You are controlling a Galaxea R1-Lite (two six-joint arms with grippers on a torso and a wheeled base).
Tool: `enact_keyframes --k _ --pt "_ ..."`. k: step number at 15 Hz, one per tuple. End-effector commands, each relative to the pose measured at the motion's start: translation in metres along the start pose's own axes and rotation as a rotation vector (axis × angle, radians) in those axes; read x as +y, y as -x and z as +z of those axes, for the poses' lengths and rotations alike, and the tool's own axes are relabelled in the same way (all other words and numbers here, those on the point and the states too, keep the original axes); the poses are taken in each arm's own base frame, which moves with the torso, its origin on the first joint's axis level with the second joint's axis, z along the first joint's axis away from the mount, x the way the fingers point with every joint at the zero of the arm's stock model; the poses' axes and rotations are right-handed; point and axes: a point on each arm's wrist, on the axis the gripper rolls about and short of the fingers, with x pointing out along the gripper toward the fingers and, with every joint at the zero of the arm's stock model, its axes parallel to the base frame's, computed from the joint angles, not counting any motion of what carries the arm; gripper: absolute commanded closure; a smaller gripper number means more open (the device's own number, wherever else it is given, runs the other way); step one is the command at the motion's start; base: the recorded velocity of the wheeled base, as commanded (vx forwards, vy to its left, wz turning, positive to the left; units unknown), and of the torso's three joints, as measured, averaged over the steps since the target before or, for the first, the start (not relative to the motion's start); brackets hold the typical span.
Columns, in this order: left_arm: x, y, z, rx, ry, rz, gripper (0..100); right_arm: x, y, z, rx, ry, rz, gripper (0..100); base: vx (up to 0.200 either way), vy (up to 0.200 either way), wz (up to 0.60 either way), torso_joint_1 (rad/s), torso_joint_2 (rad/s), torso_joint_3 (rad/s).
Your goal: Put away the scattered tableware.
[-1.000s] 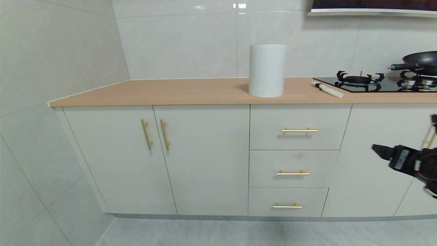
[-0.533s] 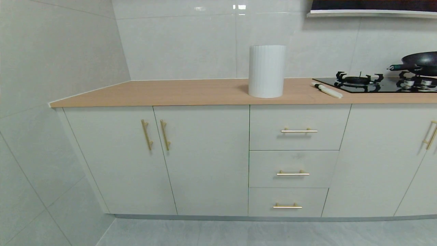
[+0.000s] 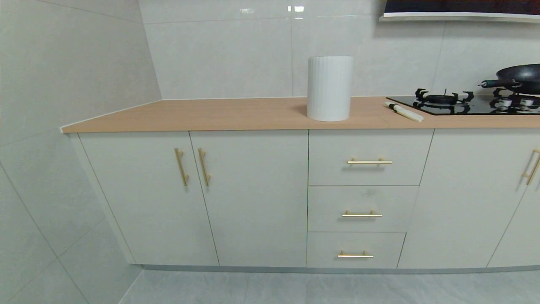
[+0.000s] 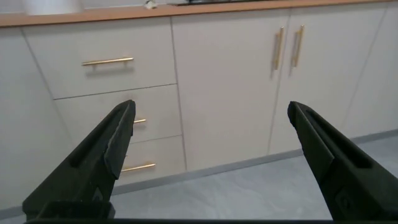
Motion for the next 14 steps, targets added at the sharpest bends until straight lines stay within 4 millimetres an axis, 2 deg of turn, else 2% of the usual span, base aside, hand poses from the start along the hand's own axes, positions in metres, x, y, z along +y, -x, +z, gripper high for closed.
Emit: enact_keyframes --k 1,5,14 --pt "0.000 0.000 0.000 0.000 0.000 0.000 0 0.004 -0.007 -0.025 0.036 -0.001 0.064 0 0.000 0.000 0.00 0.000 0.00 0.000" --pt "0.000 0.000 0.000 0.000 0.000 0.000 0 0.015 -0.030 -0.064 -0.047 -0.028 0.260 0 0.000 0.000 0.00 0.000 0.00 0.000" --pt "0.000 0.000 0.000 0.000 0.000 0.000 0 0.016 -0.030 -0.075 0.063 0.009 0.273 0 0.000 0.000 0.00 0.000 0.00 0.000"
